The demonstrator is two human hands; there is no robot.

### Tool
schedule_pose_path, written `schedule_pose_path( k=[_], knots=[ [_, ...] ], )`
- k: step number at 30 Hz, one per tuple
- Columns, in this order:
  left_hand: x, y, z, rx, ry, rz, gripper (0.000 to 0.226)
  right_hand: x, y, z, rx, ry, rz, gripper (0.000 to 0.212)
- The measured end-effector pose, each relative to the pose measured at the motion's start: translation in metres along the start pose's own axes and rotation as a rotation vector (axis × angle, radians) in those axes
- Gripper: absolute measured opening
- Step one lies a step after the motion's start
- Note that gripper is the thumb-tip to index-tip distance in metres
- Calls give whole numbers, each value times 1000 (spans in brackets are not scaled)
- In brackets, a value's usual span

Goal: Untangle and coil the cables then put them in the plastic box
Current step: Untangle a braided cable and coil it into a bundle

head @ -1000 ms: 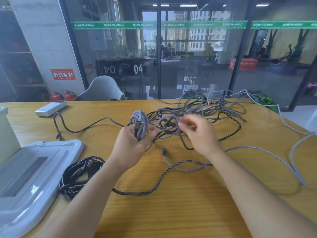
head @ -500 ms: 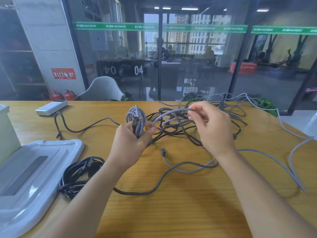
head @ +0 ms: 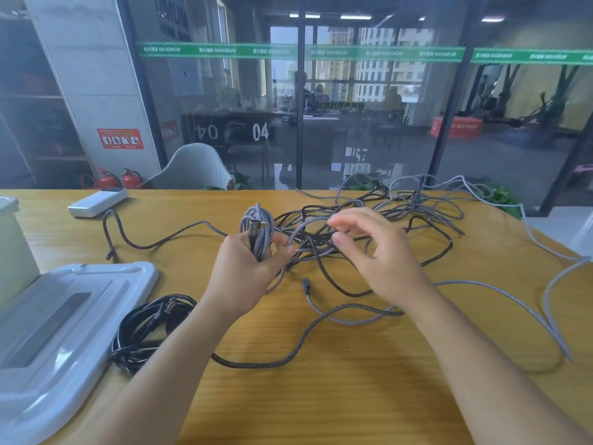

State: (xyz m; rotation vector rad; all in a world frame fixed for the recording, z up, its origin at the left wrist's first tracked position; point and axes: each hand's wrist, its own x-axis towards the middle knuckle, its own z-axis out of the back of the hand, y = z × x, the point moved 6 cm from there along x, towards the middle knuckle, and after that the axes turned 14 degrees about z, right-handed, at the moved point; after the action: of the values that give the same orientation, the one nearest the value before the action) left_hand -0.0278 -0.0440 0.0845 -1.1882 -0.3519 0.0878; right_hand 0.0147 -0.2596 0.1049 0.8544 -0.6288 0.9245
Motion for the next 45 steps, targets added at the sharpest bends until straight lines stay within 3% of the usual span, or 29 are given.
schedule_pose_path(
  k=[3, 5, 9, 13, 17, 21, 25, 29, 32, 36, 40, 42, 45],
  knots=[
    [0, -2, -1, -104, 75, -2, 26, 2, 17, -19, -82, 118, 146, 36],
    [0, -1, -1, -201, 122, 41, 19, 0, 18, -32, -113, 235, 187, 31],
    [0, -3, 1, -428, 194, 110, 18, -17, 12, -57, -95, 597, 135, 24],
    [-1, -5, 3, -534, 295, 153, 13, -24, 3, -60, -38, 677, 61, 15],
    [-3, -6, 2, -491, 361, 165, 25, -30, -15, -47, 7, 767, -130, 29],
    [-11, -11, -6, -414, 525, 163, 30, -29, -32, -17, 16, 672, -236, 16],
    [-22, -15, -17, -306, 685, 168, 31, -23, -43, 3, 43, 416, -238, 7],
    [-30, -15, -28, -198, 744, 146, 33, -13, -39, 5, -79, 109, -198, 36],
    [-32, -14, -36, -102, 699, 125, 37, -7, -29, 4, -171, -67, -178, 51],
    [-26, -2, -41, -39, 555, 180, 32, -6, -18, -12, -24, -93, -224, 37],
    [-21, 2, -41, -28, 429, 201, 32, -7, -12, -21, 407, -107, -374, 25],
    [-19, 2, -41, -6, 396, 182, 33, -6, -6, -23, 539, -109, -422, 28],
    [-17, 2, -40, 11, 358, 157, 34, -4, 7, -31, 551, -15, -387, 38]
  ],
)
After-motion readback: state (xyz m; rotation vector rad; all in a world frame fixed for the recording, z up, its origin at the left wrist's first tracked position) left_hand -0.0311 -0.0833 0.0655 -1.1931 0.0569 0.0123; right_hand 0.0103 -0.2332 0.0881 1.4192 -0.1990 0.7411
